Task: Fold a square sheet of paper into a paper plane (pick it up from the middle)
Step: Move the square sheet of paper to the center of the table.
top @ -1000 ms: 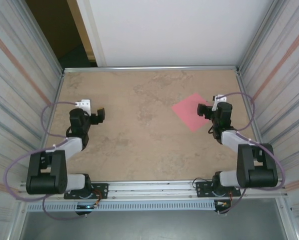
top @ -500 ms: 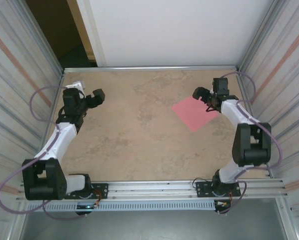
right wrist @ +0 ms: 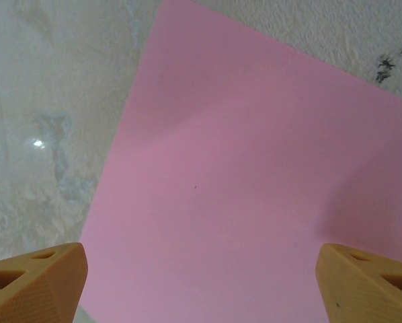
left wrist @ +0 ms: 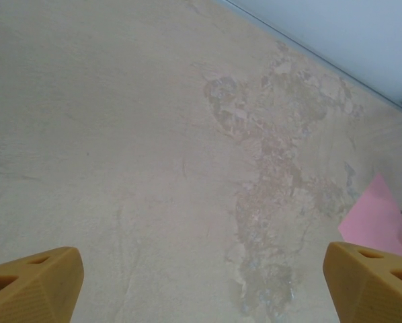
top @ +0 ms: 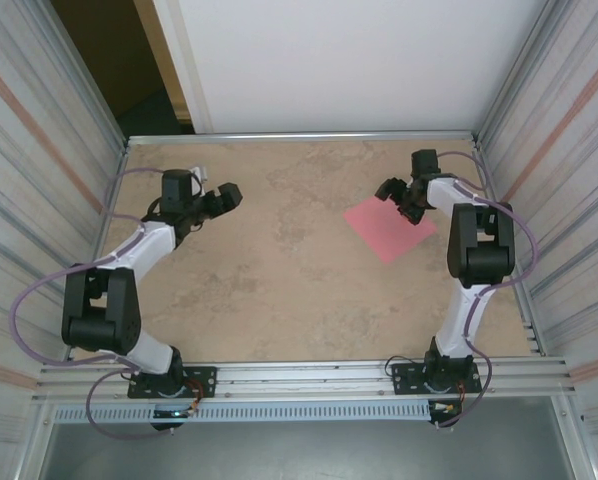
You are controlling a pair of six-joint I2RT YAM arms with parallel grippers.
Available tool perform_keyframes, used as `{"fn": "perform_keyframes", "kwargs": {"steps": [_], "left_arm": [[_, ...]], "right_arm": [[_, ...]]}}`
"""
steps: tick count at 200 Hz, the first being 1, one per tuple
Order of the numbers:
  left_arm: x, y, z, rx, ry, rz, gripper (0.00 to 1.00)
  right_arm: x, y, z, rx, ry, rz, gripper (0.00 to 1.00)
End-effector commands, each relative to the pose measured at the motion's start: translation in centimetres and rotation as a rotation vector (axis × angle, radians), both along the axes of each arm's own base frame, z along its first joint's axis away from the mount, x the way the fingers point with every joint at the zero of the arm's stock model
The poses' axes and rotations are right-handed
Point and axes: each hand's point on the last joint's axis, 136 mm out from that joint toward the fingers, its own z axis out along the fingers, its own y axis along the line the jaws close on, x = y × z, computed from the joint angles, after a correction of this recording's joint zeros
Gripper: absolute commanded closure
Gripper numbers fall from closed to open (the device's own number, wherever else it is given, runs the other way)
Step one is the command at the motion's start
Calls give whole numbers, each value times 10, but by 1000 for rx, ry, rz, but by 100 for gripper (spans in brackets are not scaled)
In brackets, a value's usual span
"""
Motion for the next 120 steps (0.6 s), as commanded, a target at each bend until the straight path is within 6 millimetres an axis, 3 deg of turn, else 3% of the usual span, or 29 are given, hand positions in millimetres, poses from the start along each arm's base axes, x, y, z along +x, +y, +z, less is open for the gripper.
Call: {"fn": "perform_keyframes", "kwargs": {"steps": [1, 27, 67, 120], "left_arm": [[5, -12, 8, -50, -4, -29, 8], [5, -20, 5, -62, 10, -55, 8], [8, -31, -4, -88, 37, -87, 9], [9, -47, -17, -82, 75, -125, 10]], "right_arm": [[-6, 5, -16, 19, 74, -7, 13], [-11, 15, -26, 27, 102, 43, 15], [-44, 62, -47, 28, 167, 238, 16], [-119, 165, -57, 8, 202, 700, 19]]}}
